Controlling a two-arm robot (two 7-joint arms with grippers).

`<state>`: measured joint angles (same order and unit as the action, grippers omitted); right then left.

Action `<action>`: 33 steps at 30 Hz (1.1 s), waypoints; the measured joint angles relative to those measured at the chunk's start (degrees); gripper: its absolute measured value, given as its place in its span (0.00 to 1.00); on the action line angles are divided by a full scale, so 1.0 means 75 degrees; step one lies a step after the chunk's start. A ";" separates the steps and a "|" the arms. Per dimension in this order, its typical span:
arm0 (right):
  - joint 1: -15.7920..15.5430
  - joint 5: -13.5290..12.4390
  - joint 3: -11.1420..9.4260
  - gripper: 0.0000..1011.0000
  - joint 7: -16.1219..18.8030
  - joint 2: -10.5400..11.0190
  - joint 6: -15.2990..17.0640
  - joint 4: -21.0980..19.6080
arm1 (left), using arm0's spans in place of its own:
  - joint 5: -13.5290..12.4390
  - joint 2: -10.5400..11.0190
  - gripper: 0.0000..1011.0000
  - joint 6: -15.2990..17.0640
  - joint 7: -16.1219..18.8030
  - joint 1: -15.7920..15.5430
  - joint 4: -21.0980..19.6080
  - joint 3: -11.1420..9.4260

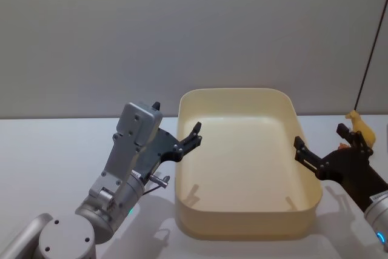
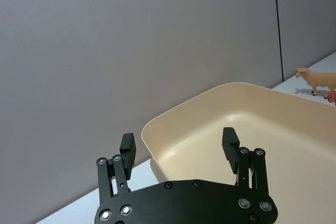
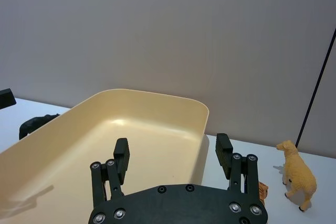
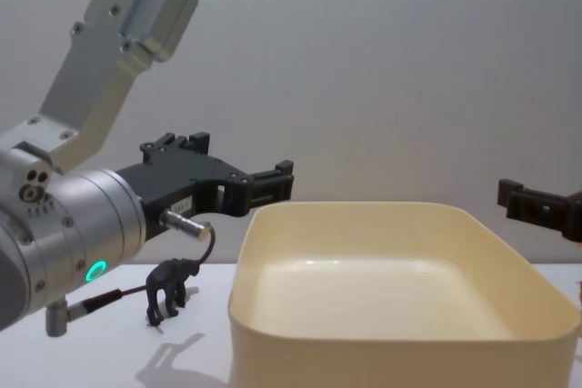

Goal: Pick up the toy alternately with two hands and place it into the central storage box.

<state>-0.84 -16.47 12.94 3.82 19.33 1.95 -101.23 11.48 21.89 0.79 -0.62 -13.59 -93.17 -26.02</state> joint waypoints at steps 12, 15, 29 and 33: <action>0.0000 0.0000 0.0000 0.99 0.0000 0.0000 0.0000 0.0000 | 0.0000 0.0000 0.99 0.0000 0.0000 0.0000 0.0000 0.0000; 0.0000 0.0000 0.0000 0.99 0.0000 0.0000 0.0000 0.0000 | 0.0000 0.0000 0.99 0.0000 0.0000 0.0000 0.0000 0.0000; 0.0000 0.0000 0.0000 0.99 0.0000 0.0000 0.0000 0.0000 | 0.0000 0.0000 0.99 0.0000 0.0000 0.0000 0.0000 0.0000; 0.0000 0.0000 0.0000 0.99 0.0000 0.0000 0.0000 0.0000 | 0.0000 0.0000 0.99 0.0000 0.0000 0.0000 0.0000 0.0000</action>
<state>-0.84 -16.47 12.94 3.82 19.33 1.95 -101.23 11.48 21.90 0.79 -0.63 -13.59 -93.17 -26.02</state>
